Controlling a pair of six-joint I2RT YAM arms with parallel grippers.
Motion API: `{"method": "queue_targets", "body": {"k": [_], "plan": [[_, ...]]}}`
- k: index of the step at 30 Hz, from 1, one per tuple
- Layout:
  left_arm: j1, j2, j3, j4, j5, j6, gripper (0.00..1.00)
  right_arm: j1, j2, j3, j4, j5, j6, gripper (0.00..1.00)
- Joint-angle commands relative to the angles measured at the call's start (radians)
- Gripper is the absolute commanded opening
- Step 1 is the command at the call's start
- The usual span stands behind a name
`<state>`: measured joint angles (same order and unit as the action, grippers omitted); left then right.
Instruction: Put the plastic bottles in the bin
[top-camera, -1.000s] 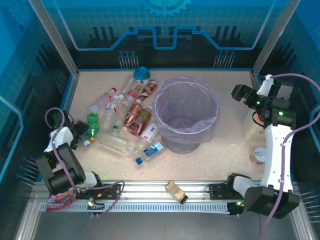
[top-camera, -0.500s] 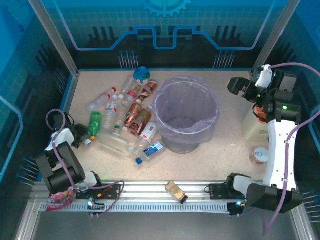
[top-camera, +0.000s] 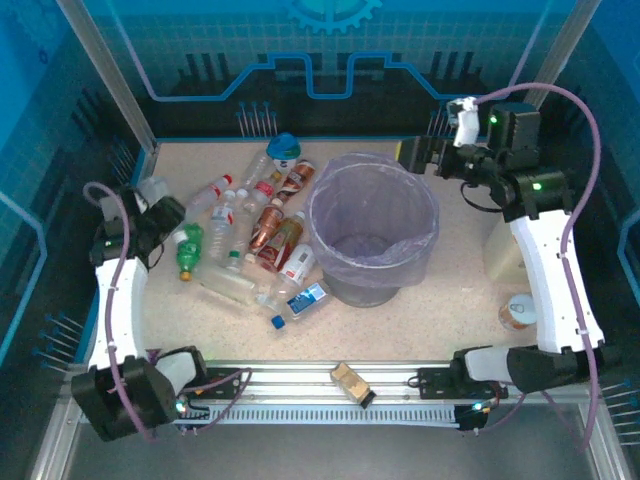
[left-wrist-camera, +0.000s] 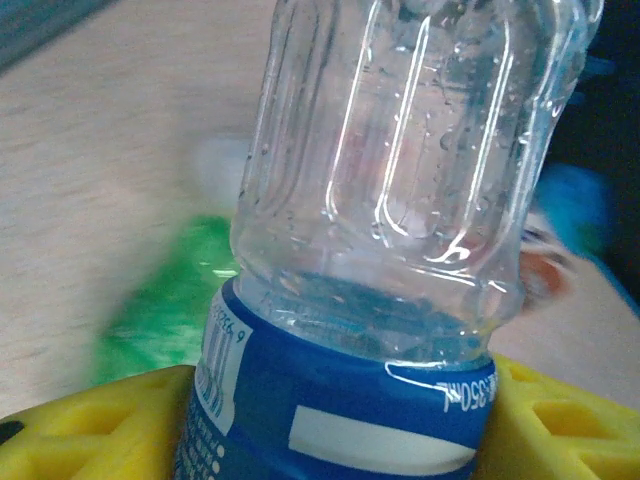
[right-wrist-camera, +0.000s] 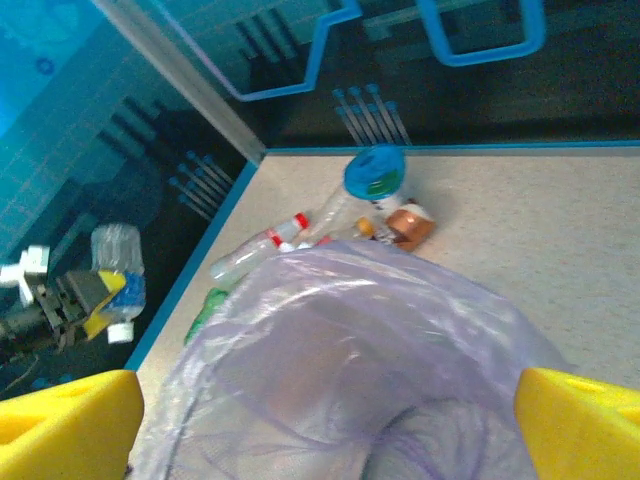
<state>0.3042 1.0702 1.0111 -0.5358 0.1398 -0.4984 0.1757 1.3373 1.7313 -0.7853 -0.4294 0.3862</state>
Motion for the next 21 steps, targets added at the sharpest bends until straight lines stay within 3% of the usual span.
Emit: {"method": "queue_targets", "body": {"k": [1,6,13,21], "plan": [[-0.132,-0.031,0.087,-0.049,0.132,0.029,0.46,0.097,0.056,0.074,0.029,-0.02,0.027,0.95],[-0.31,-0.056,0.15,0.074,0.239,-0.02,0.43,0.247,0.156,0.172,0.043,-0.03,0.034,0.95],[-0.561,-0.011,0.197,0.234,0.287,-0.051,0.44,0.369,0.286,0.27,0.113,-0.069,0.076,0.95],[-0.707,0.08,0.255,0.293,0.308,-0.028,0.41,0.42,0.352,0.276,0.198,-0.079,0.132,0.97]]}}
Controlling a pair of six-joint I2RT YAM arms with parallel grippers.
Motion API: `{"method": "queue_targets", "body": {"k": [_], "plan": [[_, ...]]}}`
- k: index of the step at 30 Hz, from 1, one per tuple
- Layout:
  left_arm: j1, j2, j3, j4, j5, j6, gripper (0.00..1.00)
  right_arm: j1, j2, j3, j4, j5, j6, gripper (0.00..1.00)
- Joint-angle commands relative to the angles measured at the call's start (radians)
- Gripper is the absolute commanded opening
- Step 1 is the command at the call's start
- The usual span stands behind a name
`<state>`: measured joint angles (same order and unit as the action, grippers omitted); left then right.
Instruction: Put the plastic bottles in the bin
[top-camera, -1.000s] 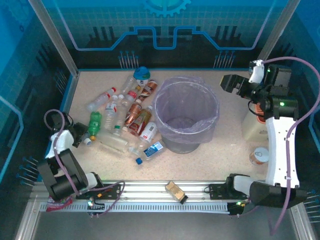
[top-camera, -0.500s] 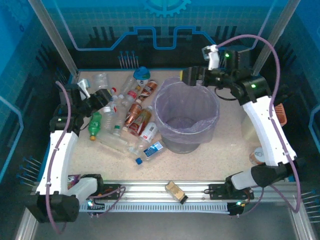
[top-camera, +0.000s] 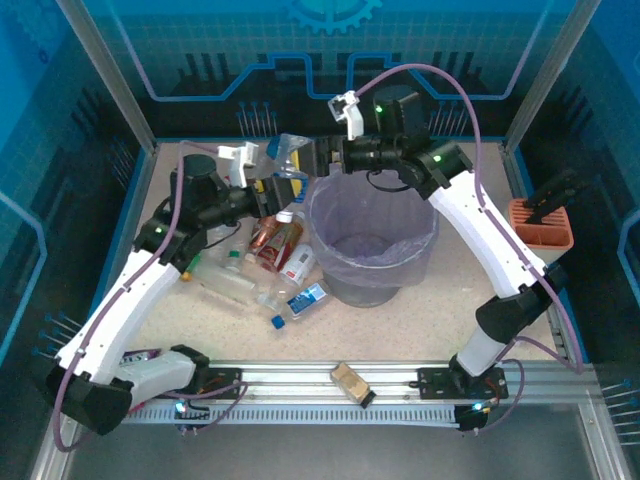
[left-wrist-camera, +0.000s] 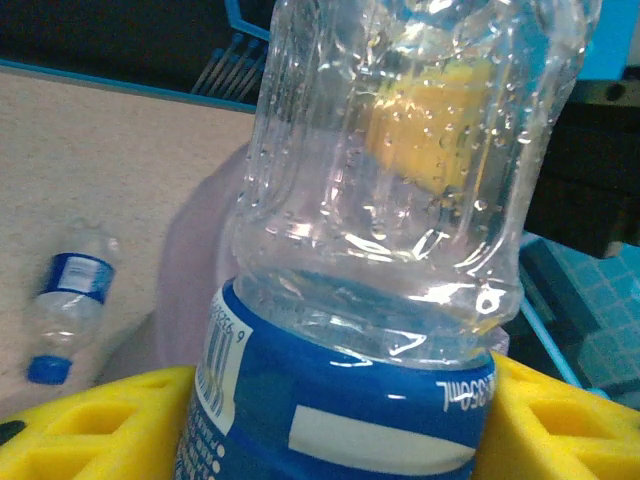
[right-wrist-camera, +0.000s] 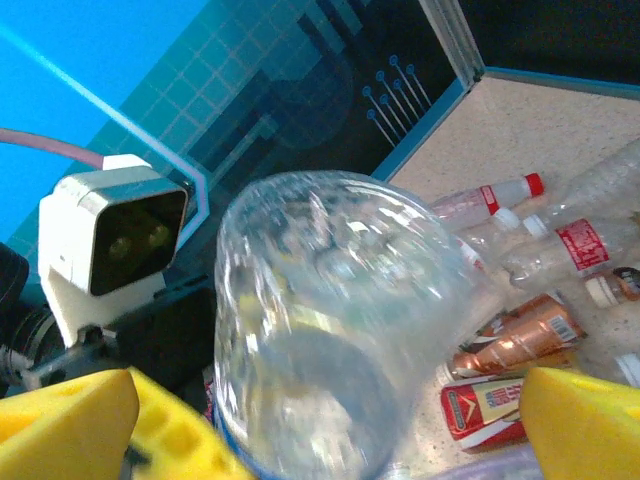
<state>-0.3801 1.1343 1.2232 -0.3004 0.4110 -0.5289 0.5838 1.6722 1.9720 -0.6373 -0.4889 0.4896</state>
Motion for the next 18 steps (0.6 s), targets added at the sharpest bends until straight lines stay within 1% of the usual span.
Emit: {"method": "queue_targets", "body": {"k": [1,5,7,11,12,14,15,16,18], "plan": [[-0.029,0.023,0.049,0.061,0.038,0.001,0.41,0.011,0.022,0.04,0.048,-0.017,0.029,0.94],[-0.037,0.04,0.062,0.062,0.041,0.008,0.39,0.011,0.031,0.025,0.075,-0.03,0.045,0.82],[-0.04,0.045,0.068,0.064,0.041,0.01,0.39,0.01,0.033,0.024,0.072,-0.025,0.044,0.71],[-0.039,0.047,0.067,0.063,0.037,0.012,0.41,0.001,0.024,0.012,0.085,-0.012,0.042,0.59],[-0.039,0.047,0.068,0.066,0.038,0.013,0.44,-0.001,0.023,0.01,0.089,-0.011,0.041,0.56],[-0.04,0.044,0.065,0.073,0.036,0.013,0.54,-0.007,0.019,0.005,0.107,-0.006,0.038,0.55],[-0.04,0.038,0.061,0.076,0.032,0.013,0.6,-0.011,0.011,0.0,0.12,-0.001,0.034,0.55],[-0.04,0.029,0.054,0.077,0.025,0.017,0.67,-0.017,0.004,-0.004,0.134,0.004,0.029,0.54],[-0.037,0.006,0.047,0.053,-0.007,0.033,0.78,-0.032,-0.018,-0.005,0.145,0.02,0.013,0.53]]}}
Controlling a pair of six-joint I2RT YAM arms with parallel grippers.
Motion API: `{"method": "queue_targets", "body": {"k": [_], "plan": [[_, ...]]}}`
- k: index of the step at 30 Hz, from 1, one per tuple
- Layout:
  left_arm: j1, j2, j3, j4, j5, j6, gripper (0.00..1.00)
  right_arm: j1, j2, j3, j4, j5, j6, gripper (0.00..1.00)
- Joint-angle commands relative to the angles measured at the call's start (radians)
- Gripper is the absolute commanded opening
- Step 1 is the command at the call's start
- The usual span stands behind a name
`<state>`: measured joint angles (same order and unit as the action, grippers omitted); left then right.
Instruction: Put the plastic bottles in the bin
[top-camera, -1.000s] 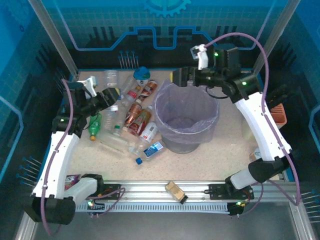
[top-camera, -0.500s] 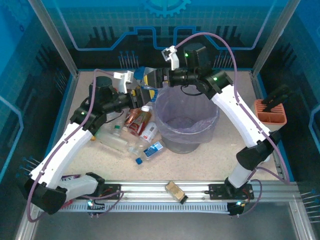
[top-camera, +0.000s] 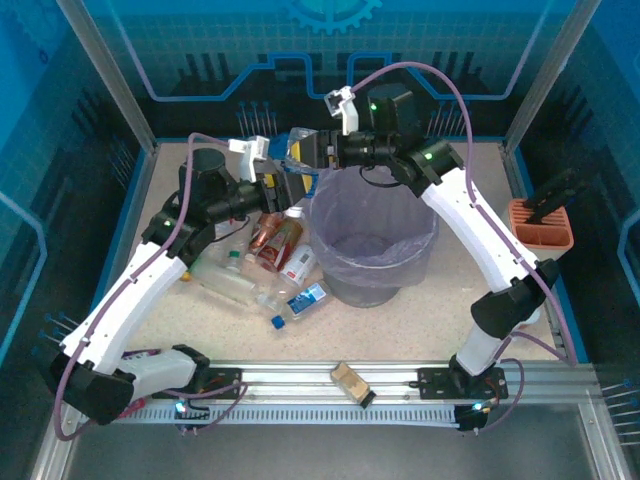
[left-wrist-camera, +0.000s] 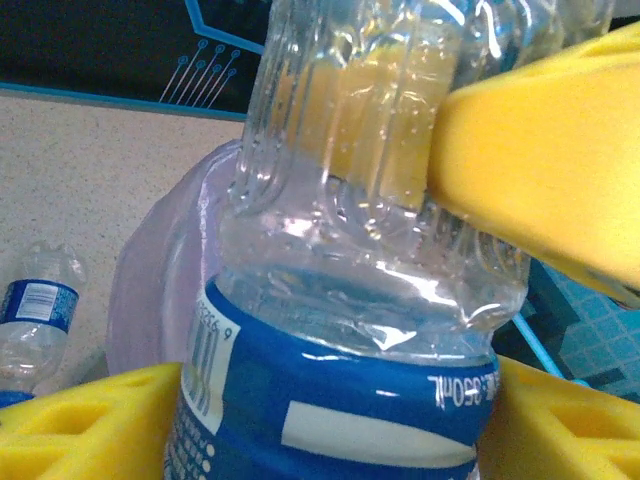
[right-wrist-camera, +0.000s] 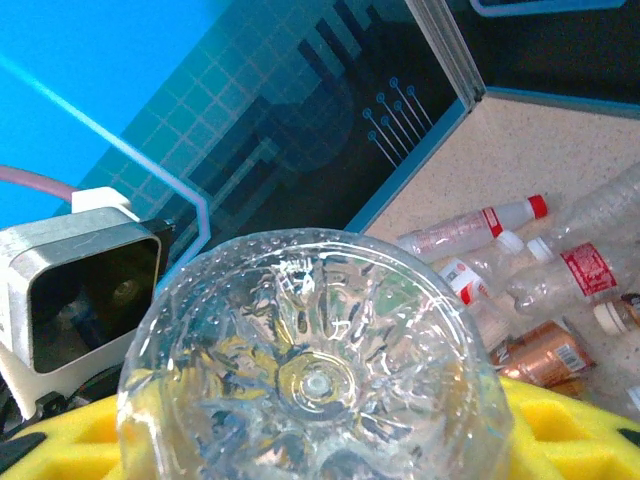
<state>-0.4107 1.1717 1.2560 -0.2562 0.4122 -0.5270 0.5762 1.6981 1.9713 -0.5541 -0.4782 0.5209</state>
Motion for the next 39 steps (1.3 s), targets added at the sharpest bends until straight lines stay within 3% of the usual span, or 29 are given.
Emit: {"method": "queue_targets", "body": {"k": [1,5,8,15,21,25,31,39], "plan": [[-0.004,-0.047,0.011,-0.017,-0.028,0.045,0.82,-0.033,-0.056,-0.002,0.057,0.02,-0.029,0.52],[0.062,-0.116,-0.02,-0.11,-0.078,0.06,0.93,-0.074,-0.099,0.02,-0.024,0.07,-0.094,0.5],[0.176,-0.173,-0.074,-0.15,-0.074,0.022,0.98,-0.104,-0.135,0.02,-0.111,0.123,-0.162,0.47],[0.372,-0.173,-0.111,-0.388,-0.249,0.079,0.99,-0.123,-0.15,0.042,-0.449,0.325,-0.387,0.42],[0.431,-0.093,-0.164,-0.46,-0.428,0.163,0.98,-0.06,-0.117,-0.017,-0.585,0.542,-0.482,0.38],[0.443,-0.024,-0.185,-0.472,-0.528,0.224,0.98,-0.015,-0.089,-0.086,-0.58,0.628,-0.488,0.38],[0.468,0.05,-0.201,-0.48,-0.608,0.263,0.97,0.033,-0.066,-0.25,-0.493,0.633,-0.461,0.38],[0.578,0.112,-0.263,-0.419,-0.578,0.262,0.95,0.037,-0.096,-0.544,-0.218,0.596,-0.411,0.38]]}}
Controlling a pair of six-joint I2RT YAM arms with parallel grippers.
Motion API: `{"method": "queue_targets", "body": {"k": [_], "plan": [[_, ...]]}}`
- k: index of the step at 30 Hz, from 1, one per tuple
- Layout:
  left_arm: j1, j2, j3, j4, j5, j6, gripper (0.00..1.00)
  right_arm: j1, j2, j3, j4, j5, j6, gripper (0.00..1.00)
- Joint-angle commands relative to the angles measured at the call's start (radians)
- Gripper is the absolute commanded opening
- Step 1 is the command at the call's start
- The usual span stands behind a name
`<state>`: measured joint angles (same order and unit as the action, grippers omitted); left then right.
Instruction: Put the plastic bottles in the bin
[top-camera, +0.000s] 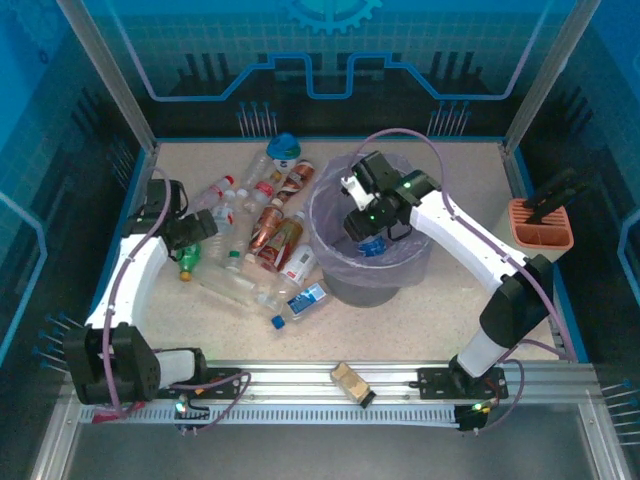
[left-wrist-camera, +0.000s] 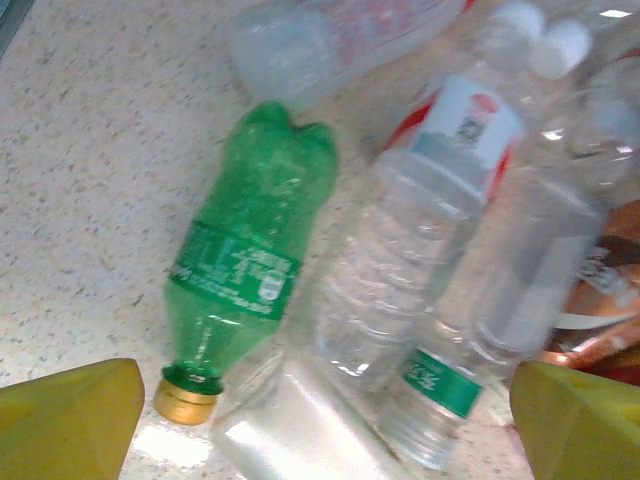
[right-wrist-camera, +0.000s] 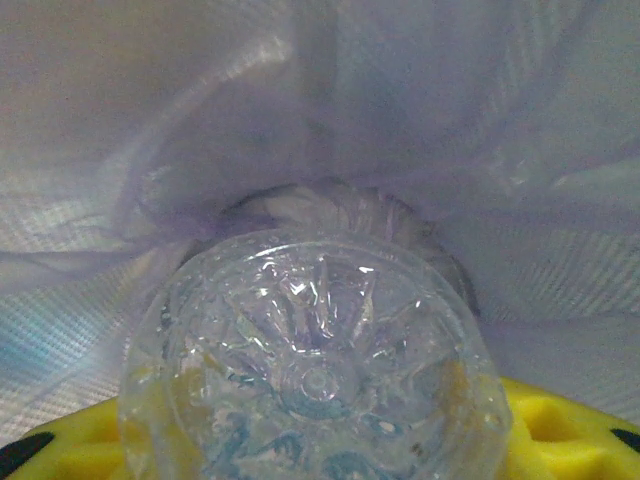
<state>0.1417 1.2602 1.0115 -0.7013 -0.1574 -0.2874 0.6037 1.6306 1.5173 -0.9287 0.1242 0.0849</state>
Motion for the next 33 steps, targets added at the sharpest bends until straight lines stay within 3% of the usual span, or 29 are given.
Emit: {"method": "queue_targets", "body": {"k": [1,4,10,17,26,29,33], "plan": [[0.032,0.033,-0.02,0.029,-0.007,0.031,0.95,0.008,-0.036,-0.128,0.198,-0.007,0.029,0.39],[0.05,0.071,-0.019,0.028,-0.005,0.062,0.97,0.007,-0.044,-0.197,0.274,-0.025,0.043,0.45],[0.071,0.139,-0.016,0.025,-0.025,0.081,0.97,0.0,-0.071,-0.233,0.306,-0.031,0.057,0.68],[0.139,0.19,-0.032,0.045,0.042,0.042,0.9,-0.023,-0.165,-0.191,0.24,-0.049,0.086,0.88],[0.144,0.282,-0.023,0.053,0.085,0.052,0.86,-0.038,-0.32,-0.103,0.206,-0.136,0.129,0.91],[0.144,0.301,-0.032,0.058,0.066,0.031,0.81,-0.048,-0.341,-0.051,0.201,-0.165,0.167,0.93],[0.144,0.315,-0.05,0.082,0.082,0.013,0.78,-0.063,-0.385,-0.044,0.294,-0.217,0.244,0.94]]}}
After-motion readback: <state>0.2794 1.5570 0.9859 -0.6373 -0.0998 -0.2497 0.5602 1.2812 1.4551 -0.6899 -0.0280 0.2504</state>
